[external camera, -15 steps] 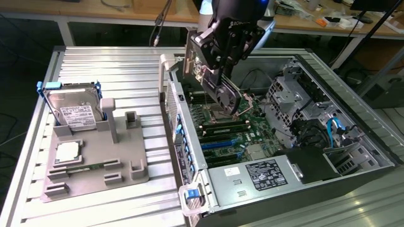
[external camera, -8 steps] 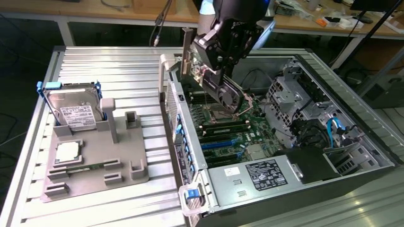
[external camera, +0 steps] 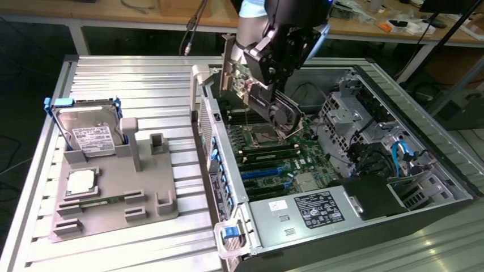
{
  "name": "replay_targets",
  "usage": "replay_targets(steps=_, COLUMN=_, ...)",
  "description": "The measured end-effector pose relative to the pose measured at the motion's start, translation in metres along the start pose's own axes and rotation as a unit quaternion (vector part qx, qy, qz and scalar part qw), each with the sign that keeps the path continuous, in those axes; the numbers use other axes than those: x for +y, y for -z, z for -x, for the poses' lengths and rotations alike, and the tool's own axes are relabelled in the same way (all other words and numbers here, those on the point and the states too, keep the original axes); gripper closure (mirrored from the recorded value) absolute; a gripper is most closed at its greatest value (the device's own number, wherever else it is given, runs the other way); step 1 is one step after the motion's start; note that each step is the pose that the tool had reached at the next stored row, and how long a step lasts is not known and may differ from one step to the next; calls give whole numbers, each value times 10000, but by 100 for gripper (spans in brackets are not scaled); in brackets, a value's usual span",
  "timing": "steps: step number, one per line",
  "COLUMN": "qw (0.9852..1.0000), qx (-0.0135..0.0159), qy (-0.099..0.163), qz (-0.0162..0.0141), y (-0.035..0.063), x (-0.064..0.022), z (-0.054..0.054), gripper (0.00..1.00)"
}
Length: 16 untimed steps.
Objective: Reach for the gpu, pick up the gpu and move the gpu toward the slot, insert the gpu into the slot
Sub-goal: 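Insert the gpu into the slot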
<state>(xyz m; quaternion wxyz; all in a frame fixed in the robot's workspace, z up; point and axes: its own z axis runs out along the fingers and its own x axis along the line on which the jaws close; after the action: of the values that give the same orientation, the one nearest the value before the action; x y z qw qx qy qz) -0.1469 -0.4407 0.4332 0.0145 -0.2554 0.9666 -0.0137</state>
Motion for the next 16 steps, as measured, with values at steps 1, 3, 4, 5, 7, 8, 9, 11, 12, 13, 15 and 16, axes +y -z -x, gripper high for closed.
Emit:
replay_targets(steps=1, qw=10000, qx=-2, qy=66, qz=1, y=0, x=-2, z=5, gripper=73)
replay_targets(steps=3, qw=9998, qx=-6, qy=189, qz=4, y=-1, x=-7, z=13, gripper=73)
replay_targets(steps=4, qw=9997, qx=-9, qy=256, qz=5, y=-1, x=-9, z=17, gripper=73)
replay_targets(steps=5, qw=9995, qx=-11, qy=324, qz=7, y=-1, x=-11, z=22, gripper=73)
replay_targets(steps=7, qw=9990, qx=-15, qy=451, qz=9, y=-2, x=-16, z=29, gripper=73)
replay_targets(steps=8, qw=9987, qx=-17, qy=513, qz=11, y=-3, x=-17, z=32, gripper=73)
replay_targets(steps=9, qw=9983, qx=-20, qy=583, qz=12, y=-3, x=-19, z=35, gripper=73)
replay_targets(steps=11, qw=9971, qx=-26, qy=760, qz=16, y=-4, x=-24, z=44, gripper=73)
replay_targets(steps=12, qw=9965, qx=-28, qy=834, qz=17, y=-4, x=-26, z=47, gripper=73)
replay_targets(steps=13, qw=9958, qx=-31, qy=917, qz=19, y=-5, x=-28, z=50, gripper=73)
replay_targets(steps=15, qw=9944, qx=-36, qy=1053, qz=22, y=-6, x=-31, z=56, gripper=73)
replay_targets(steps=16, qw=9937, qx=-38, qy=1120, qz=23, y=-6, x=-32, z=59, gripper=73)
